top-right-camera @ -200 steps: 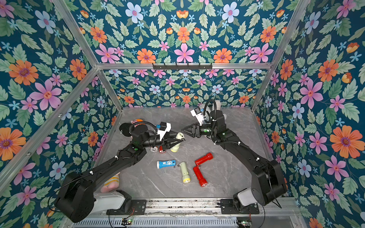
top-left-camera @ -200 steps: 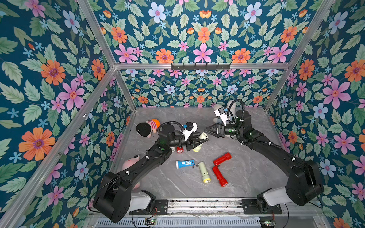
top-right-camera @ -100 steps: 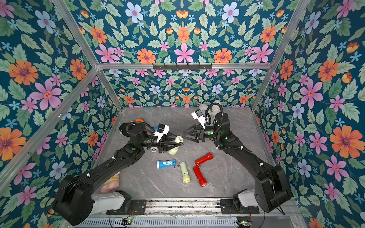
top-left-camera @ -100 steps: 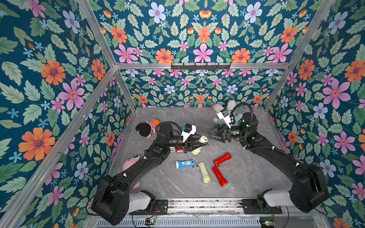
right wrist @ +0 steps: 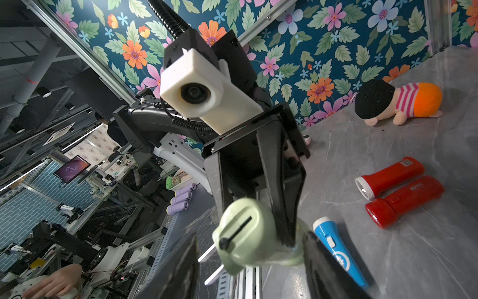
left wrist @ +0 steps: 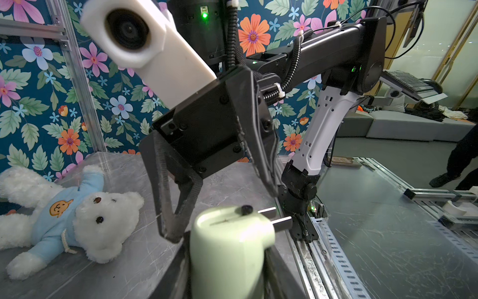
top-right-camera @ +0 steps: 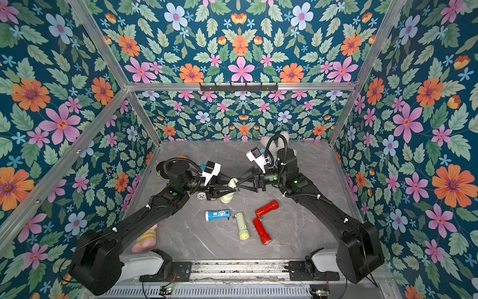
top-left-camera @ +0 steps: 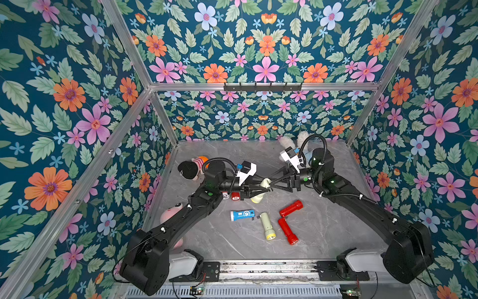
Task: Close the plug at the bottom of the flashlight
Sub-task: Close the plug of the flashlight.
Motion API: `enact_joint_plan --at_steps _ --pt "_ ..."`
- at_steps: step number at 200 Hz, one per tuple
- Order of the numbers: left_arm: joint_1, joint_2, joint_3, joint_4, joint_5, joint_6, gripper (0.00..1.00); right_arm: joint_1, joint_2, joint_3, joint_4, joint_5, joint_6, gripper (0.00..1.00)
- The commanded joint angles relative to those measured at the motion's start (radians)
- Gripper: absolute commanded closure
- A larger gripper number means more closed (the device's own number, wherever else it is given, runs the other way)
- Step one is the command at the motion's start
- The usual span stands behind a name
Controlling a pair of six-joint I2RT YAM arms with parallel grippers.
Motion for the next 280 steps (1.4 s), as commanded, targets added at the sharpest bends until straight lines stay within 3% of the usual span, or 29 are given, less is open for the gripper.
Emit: enact_joint_plan --at_steps 1,37,149,216,280 --pt "0.001 -0.007 -0.001 0.044 0.021 -0.006 1.00 0.003 0.011 0.009 0.036 -0.007 -0.007 0.42" --pt "0.000 -0.001 -0.001 0.045 0.022 -0.013 1.00 0.005 0.039 0.007 0.112 -0.033 0.054 0.45" --pt "0.000 -0.016 -0.003 0.056 0.028 -0.022 1.00 0.021 0.084 0.005 0.151 -0.059 0.071 0.55" --pt "0.000 -0.024 -0.004 0.061 0.032 -0.035 1.00 0.028 0.140 0.005 0.225 -0.082 0.132 0.79" --pt "0.000 -0.031 -0.006 0.047 0.026 -0.033 1.00 0.026 0.191 0.049 0.112 -0.045 0.093 0.90"
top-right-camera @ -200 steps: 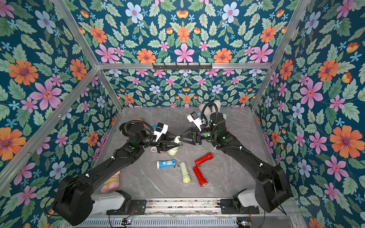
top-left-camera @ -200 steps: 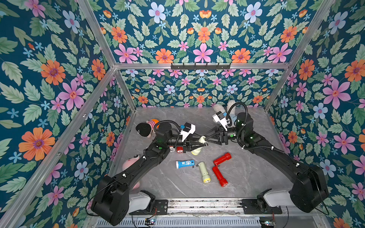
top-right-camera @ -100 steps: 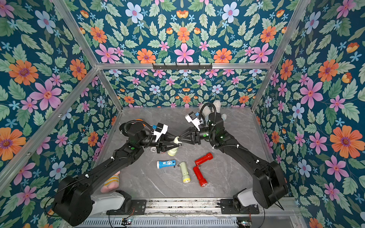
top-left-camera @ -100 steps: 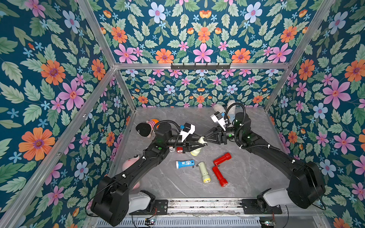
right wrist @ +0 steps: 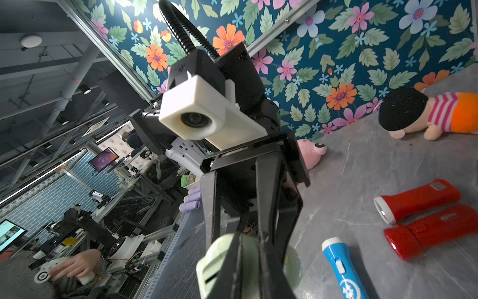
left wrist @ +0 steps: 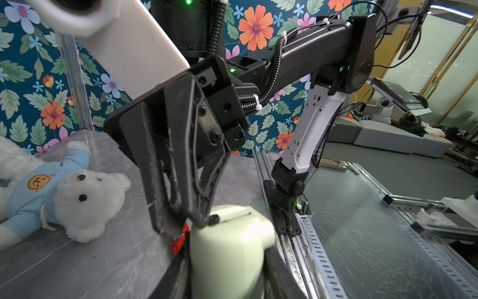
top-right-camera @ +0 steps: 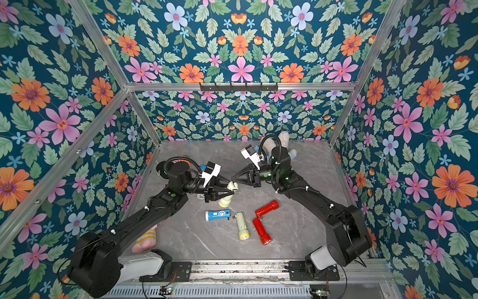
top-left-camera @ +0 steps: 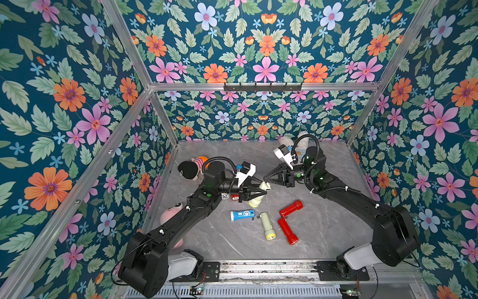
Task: Close the plug at the bottom of the flashlight
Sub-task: Close the plug of the flashlight.
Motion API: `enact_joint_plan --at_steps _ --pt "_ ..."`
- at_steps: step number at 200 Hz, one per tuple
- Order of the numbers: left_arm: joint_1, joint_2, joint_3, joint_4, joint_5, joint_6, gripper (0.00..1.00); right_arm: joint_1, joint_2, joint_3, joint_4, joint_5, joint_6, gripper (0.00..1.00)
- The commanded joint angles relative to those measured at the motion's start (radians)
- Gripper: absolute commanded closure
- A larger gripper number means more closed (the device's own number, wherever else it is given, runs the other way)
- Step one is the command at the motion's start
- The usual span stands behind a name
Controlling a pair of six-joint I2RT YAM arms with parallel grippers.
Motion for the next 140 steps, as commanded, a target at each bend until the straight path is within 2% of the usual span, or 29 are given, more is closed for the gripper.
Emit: enact_joint_plan --at_steps 1,13,19,33,47,67,79,111,122,140 --pt "-0.003 -0.013 0.008 0.114 0.013 0.018 1.00 0.004 0.032 0.017 -0.131 0.036 -0.026 0.90" --pt "-0.003 -0.016 0.003 0.115 0.010 0.015 1.00 0.004 0.043 0.019 -0.133 0.051 -0.025 0.90" --pt "-0.003 -0.019 0.001 0.112 0.004 0.013 1.00 0.001 0.044 0.015 -0.132 0.079 -0.021 0.86" --pt "-0.003 -0.024 -0.003 0.099 -0.023 0.009 1.00 -0.019 0.038 0.004 -0.147 0.178 -0.013 0.75" --pt "-0.003 -0.028 0.002 0.059 -0.081 0.009 1.00 -0.058 0.020 -0.007 -0.199 0.316 -0.009 0.74" --pt "-0.003 -0.030 0.007 -0.027 -0.302 0.000 1.00 -0.105 -0.032 -0.031 -0.318 0.504 -0.060 0.75" --pt "-0.003 -0.020 0.017 -0.071 -0.446 -0.031 1.00 -0.101 -0.092 -0.057 -0.405 0.672 -0.119 0.75" --pt "-0.003 0.099 0.138 -0.261 -0.862 -0.190 1.00 -0.099 -0.272 -0.173 -0.468 1.011 -0.165 0.74" --pt "-0.002 0.158 0.187 -0.318 -0.945 -0.254 1.00 -0.099 -0.333 -0.203 -0.491 1.101 -0.178 0.73" --pt "-0.003 0.266 0.256 -0.372 -0.985 -0.371 1.00 -0.099 -0.420 -0.247 -0.521 1.206 -0.197 0.72"
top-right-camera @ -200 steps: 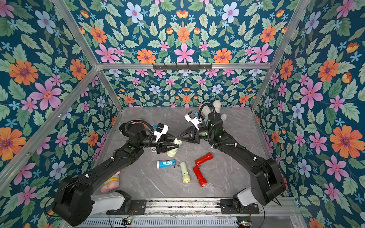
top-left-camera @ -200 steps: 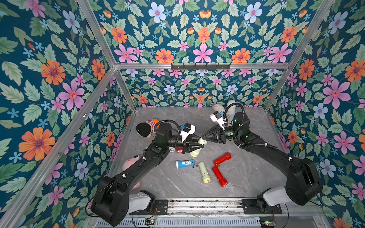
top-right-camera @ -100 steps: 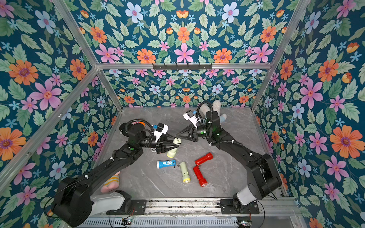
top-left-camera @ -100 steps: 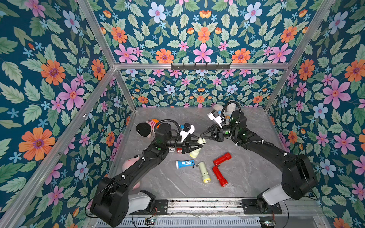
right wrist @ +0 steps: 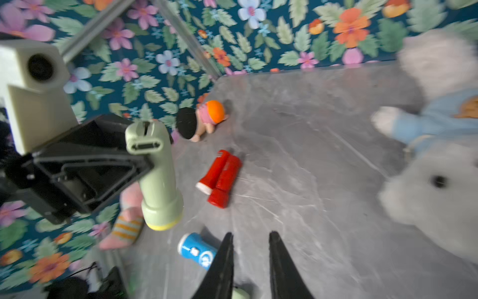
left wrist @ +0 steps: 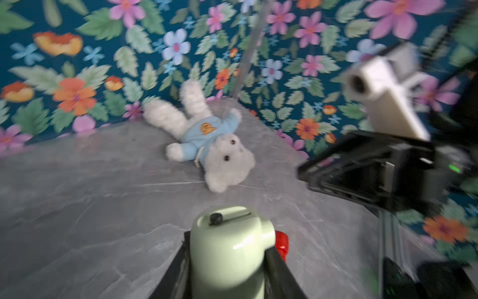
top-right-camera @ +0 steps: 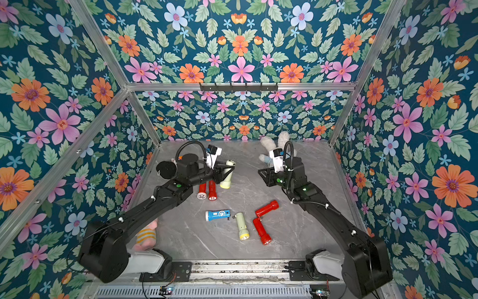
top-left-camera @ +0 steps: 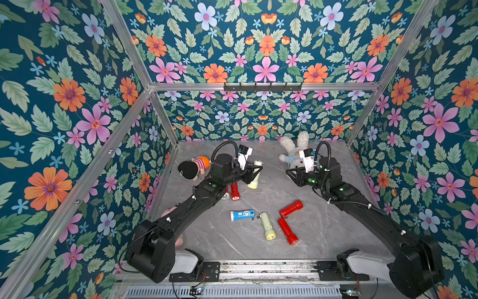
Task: Close the plug at the bottom of the flashlight
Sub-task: Close the plug of the flashlight, then place the flashlight at the center of the board.
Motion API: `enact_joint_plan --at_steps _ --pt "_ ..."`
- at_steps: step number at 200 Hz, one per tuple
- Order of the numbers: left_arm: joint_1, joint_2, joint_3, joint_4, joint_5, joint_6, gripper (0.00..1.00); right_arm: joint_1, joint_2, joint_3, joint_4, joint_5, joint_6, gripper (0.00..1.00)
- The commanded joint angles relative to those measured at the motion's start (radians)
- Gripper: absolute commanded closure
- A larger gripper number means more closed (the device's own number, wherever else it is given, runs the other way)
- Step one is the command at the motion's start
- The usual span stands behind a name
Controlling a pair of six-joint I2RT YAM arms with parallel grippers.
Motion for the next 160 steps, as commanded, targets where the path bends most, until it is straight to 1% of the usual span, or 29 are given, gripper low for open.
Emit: enact_joint_plan --at_steps 1,13,28,40,47,62,91,126,160 --pt "0.001 0.099 0.076 -0.128 -0.216 -0.191 1.00 0.002 -0.091 -0.042 -0.067 0.276 -0.060 0.72" --pt "0.000 0.176 0.122 -0.164 -0.222 -0.253 1.00 0.001 -0.136 -0.058 -0.098 0.323 -0.060 0.71" --pt "-0.003 0.255 0.158 -0.183 -0.235 -0.316 1.00 0.001 -0.171 -0.074 -0.119 0.347 -0.058 0.70" --pt "-0.012 0.302 0.173 -0.188 -0.243 -0.358 1.00 0.002 -0.179 -0.075 -0.126 0.346 -0.053 0.63" --pt "-0.021 0.323 0.183 -0.197 -0.263 -0.375 1.00 0.002 -0.176 -0.071 -0.133 0.343 -0.049 0.61" --pt "-0.040 0.358 0.202 -0.204 -0.287 -0.381 1.00 0.003 -0.166 -0.063 -0.134 0.326 -0.041 0.59" --pt "-0.048 0.431 0.265 -0.318 -0.366 -0.404 1.00 0.002 -0.150 -0.067 -0.121 0.293 -0.017 0.58" --pt "-0.052 0.502 0.303 -0.429 -0.444 -0.414 1.00 0.002 -0.154 -0.073 -0.105 0.281 -0.006 0.57" --pt "-0.042 0.546 0.319 -0.473 -0.443 -0.399 1.00 0.002 -0.148 -0.075 -0.098 0.275 -0.004 0.57"
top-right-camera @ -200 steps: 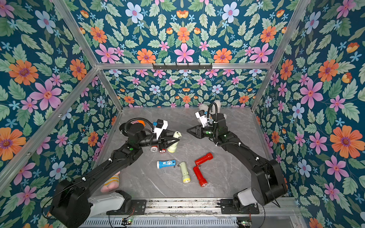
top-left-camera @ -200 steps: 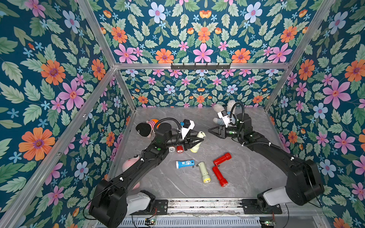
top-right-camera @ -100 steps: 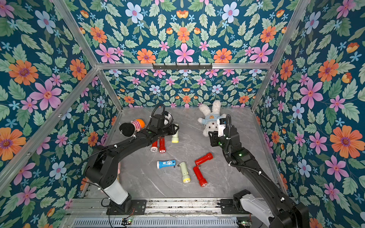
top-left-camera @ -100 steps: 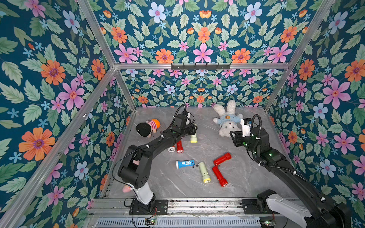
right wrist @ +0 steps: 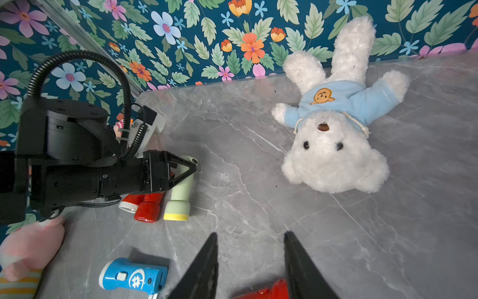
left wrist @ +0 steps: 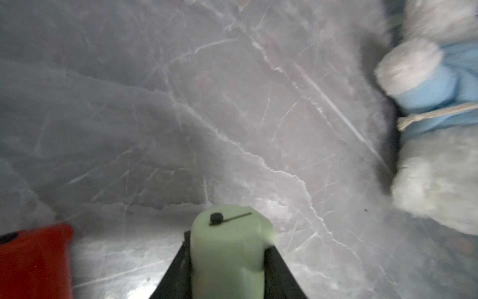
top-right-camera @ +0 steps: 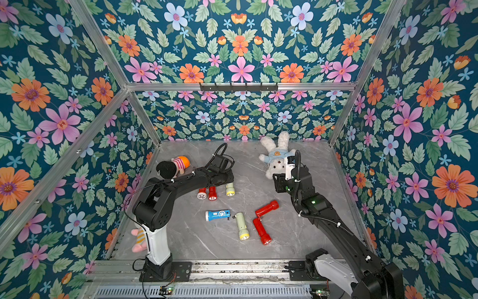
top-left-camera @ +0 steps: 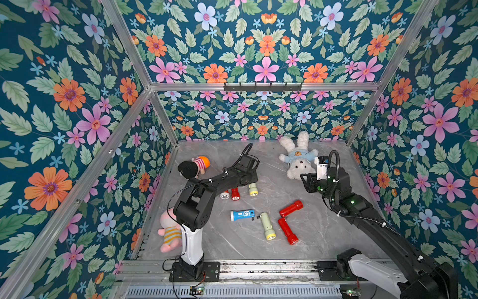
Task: Close the plug at the bottom of the flashlight
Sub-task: Place the flashlight at the center of the board.
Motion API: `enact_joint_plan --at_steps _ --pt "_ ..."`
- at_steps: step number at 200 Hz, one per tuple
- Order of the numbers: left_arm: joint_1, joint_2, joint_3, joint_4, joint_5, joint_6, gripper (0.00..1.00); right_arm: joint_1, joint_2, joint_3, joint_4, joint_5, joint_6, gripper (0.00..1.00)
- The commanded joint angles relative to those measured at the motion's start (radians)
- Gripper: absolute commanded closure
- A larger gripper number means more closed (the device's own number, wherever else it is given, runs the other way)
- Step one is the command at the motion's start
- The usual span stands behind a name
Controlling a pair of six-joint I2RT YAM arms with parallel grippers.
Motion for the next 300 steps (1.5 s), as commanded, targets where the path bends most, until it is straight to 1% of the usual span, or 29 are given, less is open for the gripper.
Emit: enact_joint_plan --at_steps 1,49,81,99,124,167,198,230,271,300 --pt "0.008 0.018 0.019 -0.064 -0.032 -0.005 1.00 0.001 0.003 0.001 0.022 -0.011 0.010 0.57" --pt "0.016 0.046 0.025 -0.122 -0.055 -0.003 1.00 0.002 0.001 -0.001 0.024 -0.004 0.009 0.55" --pt "0.023 0.049 0.017 -0.144 -0.060 -0.009 0.78 0.002 0.004 -0.007 0.033 -0.007 0.010 0.54" --pt "0.023 0.049 0.011 -0.145 -0.061 -0.015 0.68 0.001 0.007 -0.008 0.035 -0.011 0.013 0.54" --pt "0.023 0.047 0.008 -0.146 -0.061 -0.017 0.59 0.002 0.010 -0.011 0.041 -0.017 0.014 0.54" --pt "0.023 0.040 0.008 -0.154 -0.064 -0.019 0.50 0.001 0.015 -0.012 0.045 -0.020 0.016 0.53" --pt "0.023 0.023 0.010 -0.151 -0.060 -0.022 0.49 0.001 0.016 -0.013 0.047 -0.022 0.019 0.53" --pt "0.023 -0.025 0.026 -0.158 -0.055 -0.021 0.48 0.002 0.017 -0.012 0.049 -0.024 0.018 0.52" --pt "0.023 -0.095 0.040 -0.185 -0.082 -0.011 0.46 0.001 0.015 -0.014 0.049 -0.024 0.021 0.51" --pt "0.020 -0.156 0.026 -0.197 -0.082 0.005 0.48 0.001 0.019 -0.014 0.049 -0.025 0.025 0.49"
